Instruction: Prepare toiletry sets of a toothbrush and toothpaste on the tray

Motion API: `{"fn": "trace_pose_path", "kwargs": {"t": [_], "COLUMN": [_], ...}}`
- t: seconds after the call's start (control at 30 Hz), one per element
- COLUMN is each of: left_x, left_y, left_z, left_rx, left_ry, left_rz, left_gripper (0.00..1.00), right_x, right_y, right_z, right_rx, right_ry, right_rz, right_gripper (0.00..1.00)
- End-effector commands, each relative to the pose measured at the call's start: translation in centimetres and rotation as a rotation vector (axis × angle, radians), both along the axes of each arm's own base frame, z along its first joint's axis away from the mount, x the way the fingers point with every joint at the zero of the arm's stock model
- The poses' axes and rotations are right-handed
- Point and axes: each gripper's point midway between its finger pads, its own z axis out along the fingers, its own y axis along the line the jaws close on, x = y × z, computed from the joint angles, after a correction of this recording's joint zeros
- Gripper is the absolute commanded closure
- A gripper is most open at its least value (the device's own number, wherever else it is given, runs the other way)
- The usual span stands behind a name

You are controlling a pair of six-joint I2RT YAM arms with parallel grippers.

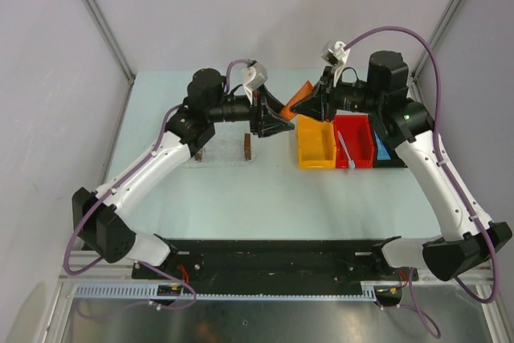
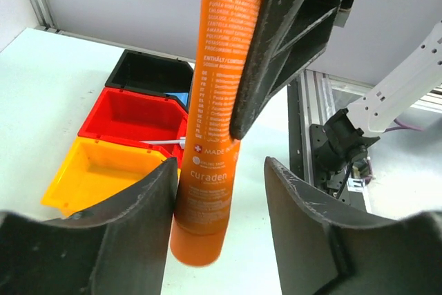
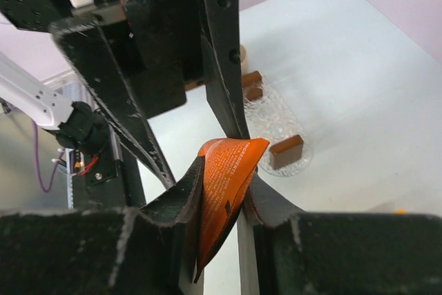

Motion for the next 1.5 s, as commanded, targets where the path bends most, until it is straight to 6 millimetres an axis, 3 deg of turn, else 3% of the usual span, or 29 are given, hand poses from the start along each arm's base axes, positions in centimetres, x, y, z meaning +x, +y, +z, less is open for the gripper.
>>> {"fn": "trace_pose_path", "kwargs": {"t": [0.0, 0.03, 0.2, 0.47, 0.63, 0.97, 1.47], "left_x": [-1.3, -1.4, -2.3, -2.9, -3.2, -3.8, -4.1], "left_y": [1.5, 1.7, 3.1, 2.9, 2.5, 1.4, 0.0], "left_z": [3.6, 3.9, 5.1, 6.8, 6.8, 4.3, 0.9], "left_rx": [-0.053, -0.054, -0.052, -0.062, -0.06, -0.035, 0.006], "left_ry": [-0.085, -0.103, -0.155, -0.209, -0.217, -0.184, -0.107], "left_rz": [-0.024, -0.025, -0.053, -0.144, -0.208, -0.281, -0.314], "left_gripper": [0.4, 0.34, 0.24, 0.2, 0.2, 0.21, 0.39], "right_x": [0.3, 0.3, -0.6, -4.3, -5.2, -5.6, -5.1], "right_y": [-1.6, -1.9, -2.5, -0.8, 0.3, 1.9, 2.3], "right_z": [0.8, 0.7, -0.8, -3.0, -4.1, -4.9, -4.9], "right_rx": [-0.067, -0.078, -0.152, -0.204, -0.233, -0.253, -0.271], "right_ry": [-0.108, -0.114, -0.142, -0.124, -0.119, -0.122, -0.144], "right_rz": [-0.076, -0.086, -0.053, 0.132, 0.193, 0.241, 0.222], "right_gripper": [0.98, 0.98, 0.98, 0.98, 0.97, 0.98, 0.98]}}
